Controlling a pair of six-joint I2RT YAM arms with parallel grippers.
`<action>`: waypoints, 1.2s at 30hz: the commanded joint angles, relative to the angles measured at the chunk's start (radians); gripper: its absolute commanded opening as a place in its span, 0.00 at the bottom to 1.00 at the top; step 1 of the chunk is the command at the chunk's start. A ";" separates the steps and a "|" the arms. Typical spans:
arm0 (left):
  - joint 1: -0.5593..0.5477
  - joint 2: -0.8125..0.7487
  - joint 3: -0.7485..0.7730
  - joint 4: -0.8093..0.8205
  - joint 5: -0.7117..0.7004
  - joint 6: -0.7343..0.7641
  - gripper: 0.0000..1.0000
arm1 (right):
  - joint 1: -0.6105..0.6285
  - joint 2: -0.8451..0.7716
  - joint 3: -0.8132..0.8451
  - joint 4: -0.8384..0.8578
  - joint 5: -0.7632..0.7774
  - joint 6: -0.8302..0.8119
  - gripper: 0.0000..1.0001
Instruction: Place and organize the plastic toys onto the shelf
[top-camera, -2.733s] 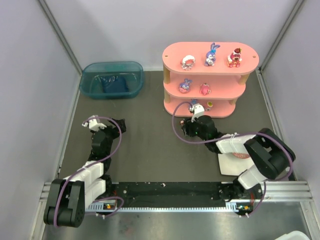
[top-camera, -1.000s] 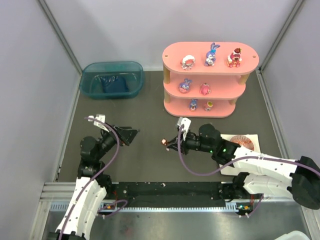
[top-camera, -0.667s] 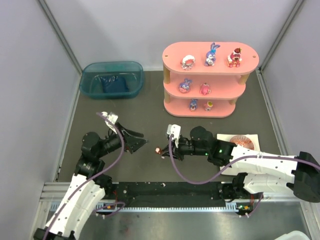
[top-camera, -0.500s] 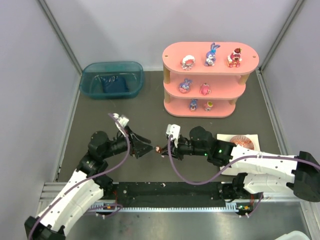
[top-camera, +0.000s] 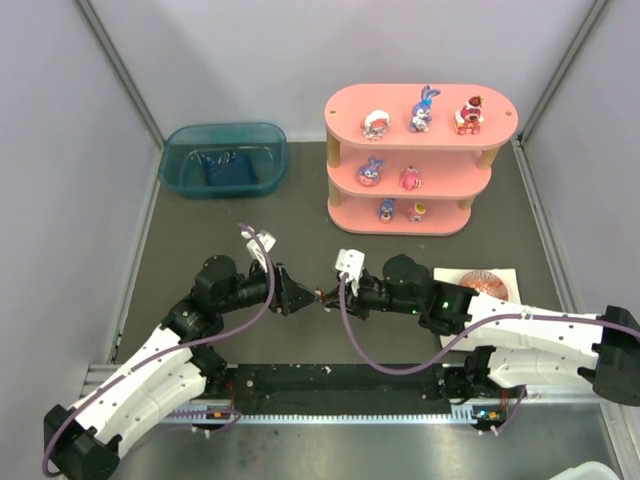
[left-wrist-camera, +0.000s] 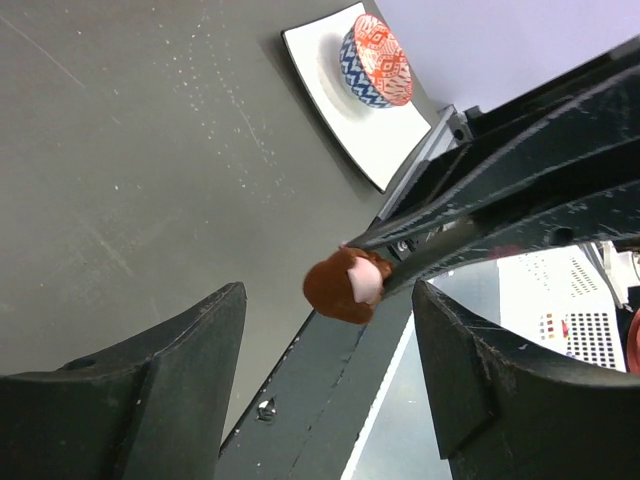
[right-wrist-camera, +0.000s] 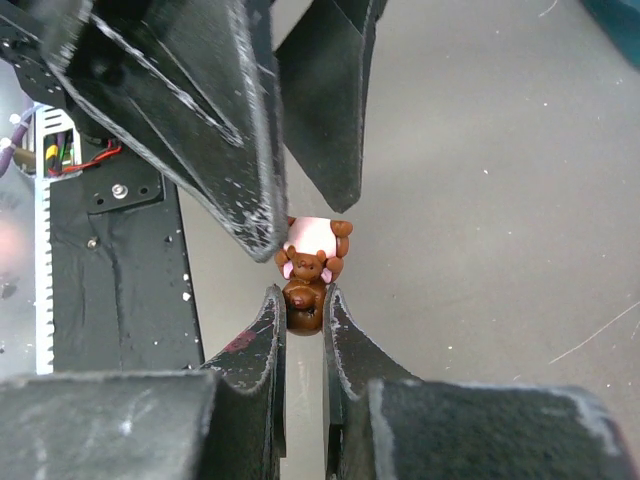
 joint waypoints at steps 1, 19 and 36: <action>-0.013 0.023 0.048 0.026 -0.018 0.001 0.71 | 0.028 -0.047 0.042 0.017 0.018 -0.015 0.00; -0.027 0.080 0.014 0.196 0.090 -0.106 0.48 | 0.040 -0.074 0.022 0.022 0.020 -0.019 0.00; -0.050 0.079 -0.010 0.224 0.163 -0.128 0.48 | 0.040 -0.091 0.014 0.015 0.040 -0.031 0.00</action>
